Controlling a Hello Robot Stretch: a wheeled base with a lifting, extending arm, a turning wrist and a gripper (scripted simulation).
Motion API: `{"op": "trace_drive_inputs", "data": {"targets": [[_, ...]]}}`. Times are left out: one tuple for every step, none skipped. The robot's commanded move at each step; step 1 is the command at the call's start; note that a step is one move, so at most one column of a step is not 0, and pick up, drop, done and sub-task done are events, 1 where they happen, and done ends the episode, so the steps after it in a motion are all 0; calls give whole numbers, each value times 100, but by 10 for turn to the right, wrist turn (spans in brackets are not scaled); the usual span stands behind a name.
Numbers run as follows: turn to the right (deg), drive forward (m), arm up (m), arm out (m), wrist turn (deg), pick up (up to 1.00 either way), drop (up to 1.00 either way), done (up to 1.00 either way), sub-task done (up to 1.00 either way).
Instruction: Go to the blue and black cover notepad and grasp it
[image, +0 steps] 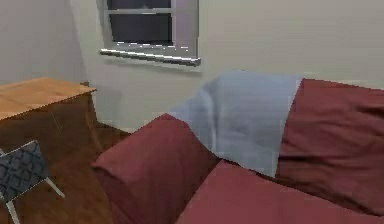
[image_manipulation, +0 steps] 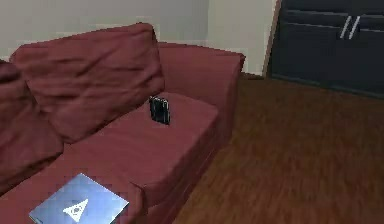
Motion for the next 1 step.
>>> {"op": "trace_drive_inputs", "data": {"targets": [[-450, 0, 0, 0, 0, 0, 0, 0, 0]]}}
